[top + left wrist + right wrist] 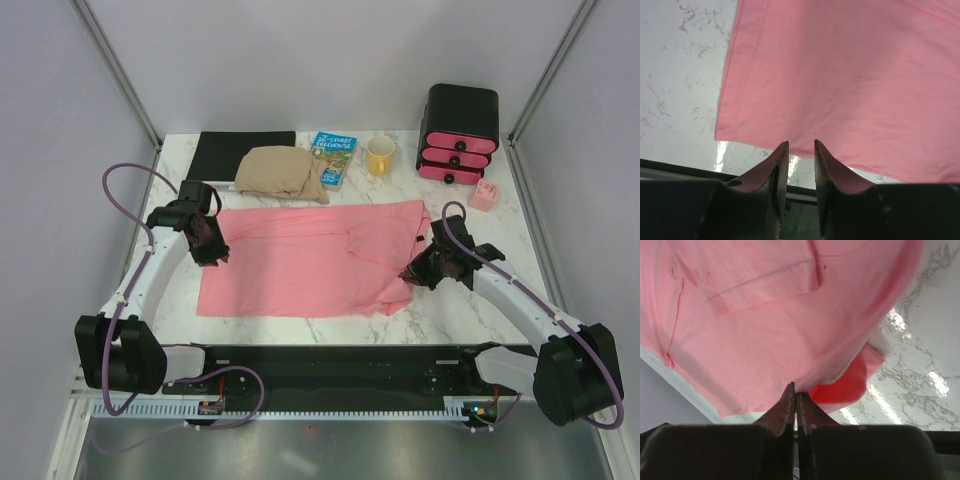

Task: Fold and stack the t-shirts

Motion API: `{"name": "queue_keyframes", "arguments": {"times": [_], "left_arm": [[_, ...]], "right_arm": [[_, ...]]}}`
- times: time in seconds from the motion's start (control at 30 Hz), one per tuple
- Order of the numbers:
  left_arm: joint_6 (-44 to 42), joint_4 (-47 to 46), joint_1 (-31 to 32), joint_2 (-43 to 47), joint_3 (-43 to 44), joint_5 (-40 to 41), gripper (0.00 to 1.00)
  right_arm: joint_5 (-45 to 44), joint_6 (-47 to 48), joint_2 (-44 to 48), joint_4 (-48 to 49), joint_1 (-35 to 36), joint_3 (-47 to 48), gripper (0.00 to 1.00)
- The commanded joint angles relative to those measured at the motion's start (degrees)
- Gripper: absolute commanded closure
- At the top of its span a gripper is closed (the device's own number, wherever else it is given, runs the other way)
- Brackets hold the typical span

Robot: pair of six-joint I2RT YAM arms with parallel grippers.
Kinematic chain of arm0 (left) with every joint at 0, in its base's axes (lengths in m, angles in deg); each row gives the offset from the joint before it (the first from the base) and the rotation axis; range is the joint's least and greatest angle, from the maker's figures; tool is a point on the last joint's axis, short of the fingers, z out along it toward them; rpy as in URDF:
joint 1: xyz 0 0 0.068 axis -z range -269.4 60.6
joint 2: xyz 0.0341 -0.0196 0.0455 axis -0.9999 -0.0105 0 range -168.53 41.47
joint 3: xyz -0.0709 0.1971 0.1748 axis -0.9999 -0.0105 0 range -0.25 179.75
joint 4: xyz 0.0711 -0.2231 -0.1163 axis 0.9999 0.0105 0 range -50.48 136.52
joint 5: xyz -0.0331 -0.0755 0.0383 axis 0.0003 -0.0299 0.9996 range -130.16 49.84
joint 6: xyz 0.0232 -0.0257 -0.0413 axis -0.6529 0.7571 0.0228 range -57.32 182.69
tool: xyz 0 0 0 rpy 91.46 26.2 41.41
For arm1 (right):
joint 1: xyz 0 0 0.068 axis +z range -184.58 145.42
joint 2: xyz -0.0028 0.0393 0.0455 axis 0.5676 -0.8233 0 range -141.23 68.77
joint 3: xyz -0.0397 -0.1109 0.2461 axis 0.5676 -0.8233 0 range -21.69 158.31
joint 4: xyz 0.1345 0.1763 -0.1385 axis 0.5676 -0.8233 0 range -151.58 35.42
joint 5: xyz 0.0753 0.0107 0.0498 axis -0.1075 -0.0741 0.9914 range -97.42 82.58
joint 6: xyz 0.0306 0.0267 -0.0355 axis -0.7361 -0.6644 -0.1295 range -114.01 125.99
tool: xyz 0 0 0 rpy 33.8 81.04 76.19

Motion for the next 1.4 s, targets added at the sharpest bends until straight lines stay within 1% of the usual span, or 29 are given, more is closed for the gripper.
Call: {"name": "queue_keyframes", "arguments": {"times": [0.0, 0.07, 0.1, 0.17, 0.2, 0.33, 0.37, 0.43, 0.47, 0.5, 0.63, 0.67, 0.83, 0.87, 0.97, 1.0, 1.03, 1.13, 1.23, 1.33, 1.37], "left_arm": [[-1.76, -1.63, 0.24, 1.82, -0.67, -0.01, 0.66], [-1.85, -1.63, 0.24, 1.82, -1.11, 0.08, 0.66], [-2.02, -1.80, 0.24, 1.82, -1.20, 0.17, 0.66], [-2.11, -1.98, 0.24, 1.82, -1.55, 0.17, 0.66], [-2.20, -1.98, 0.24, 1.73, -1.55, 0.08, 0.66], [-2.29, -2.07, 0.24, 1.64, -1.90, 0.08, 0.66], [-2.29, -2.15, 0.24, 1.73, -2.08, -0.01, 0.66], [-2.29, -2.33, 0.24, 1.64, -2.26, -0.10, 0.66], [-2.38, -2.42, 0.24, 1.56, -2.43, -0.18, 0.66], [-2.38, -2.50, 0.24, 1.47, -2.43, -0.19, 0.66], [-2.29, -2.77, 0.24, 1.12, -2.96, -0.27, 0.67], [-2.20, -2.94, 0.24, 1.12, -3.22, -0.36, 0.66], [-2.03, -3.82, 0.24, 0.59, -3.84, -0.98, 0.67], [-2.03, -4.00, 0.24, 0.50, -4.01, -1.24, 0.67], [-2.11, -4.35, 0.24, -0.29, -3.93, -1.68, 0.67], [-2.20, -4.44, 0.24, -0.46, -3.84, -1.85, 0.67], [-2.20, -4.61, 0.24, -0.81, -3.84, -2.03, 0.67], [-2.46, -4.62, 0.24, -1.17, -3.49, -2.56, 0.67], [-2.73, -4.61, 0.24, -1.26, -3.05, -2.65, 0.67], [-2.82, -4.53, 0.32, -1.08, -3.22, -2.91, 0.67], [-2.90, -4.53, 0.24, -1.08, -3.40, -3.17, 0.67]], "right_arm": [[-0.71, -0.86, -6.09, 7.12, 0.28, 4.52, 0.96], [-0.62, -0.68, -8.82, 10.03, 0.28, 5.75, 0.94], [-0.36, -0.68, -11.88, 12.92, 0.28, 6.20, 0.93], [-0.01, -0.68, -15.23, 15.57, 0.37, 7.60, 0.93], [0.69, -0.51, -18.47, 18.19, 0.46, 8.13, 0.94], [1.13, -0.16, -24.56, 22.17, 1.16, 12.34, 0.94], [1.13, -0.07, -26.22, 22.61, 1.34, 13.05, 0.84], [2.97, 1.86, -27.64, 22.97, 1.43, 14.63, 0.60], [3.24, 2.74, -27.91, 22.70, 1.43, 14.90, 0.54], [3.33, 4.05, -27.65, 22.44, 1.43, 14.90, 0.52], [0.00, 7.48, -23.26, 18.93, 1.43, 14.20, 0.49], [-0.27, 8.10, -20.90, 17.62, 1.43, 14.02, 0.49], [1.93, 14.68, -15.70, 9.80, 1.95, 14.37, 0.50], [1.32, 18.88, -14.39, 7.00, 2.56, 14.63, 0.50], [-5.08, 25.22, -12.36, 0.14, 4.14, 15.69, 0.50], [-6.67, 25.77, -11.83, -0.32, 4.15, 15.43, 0.50], [-5.99, 26.47, -11.65, -0.41, 4.15, 14.65, 0.50], [-0.47, 29.37, -12.79, -0.67, 4.85, 13.59, 0.51], [-2.02, 30.96, -14.64, -3.22, 7.66, 12.80, 0.51], [-1.95, 30.87, -15.08, -1.39, 7.93, 10.25, 0.50], [-0.38, 30.87, -15.77, 0.10, 8.02, 9.72, 0.50]]}}
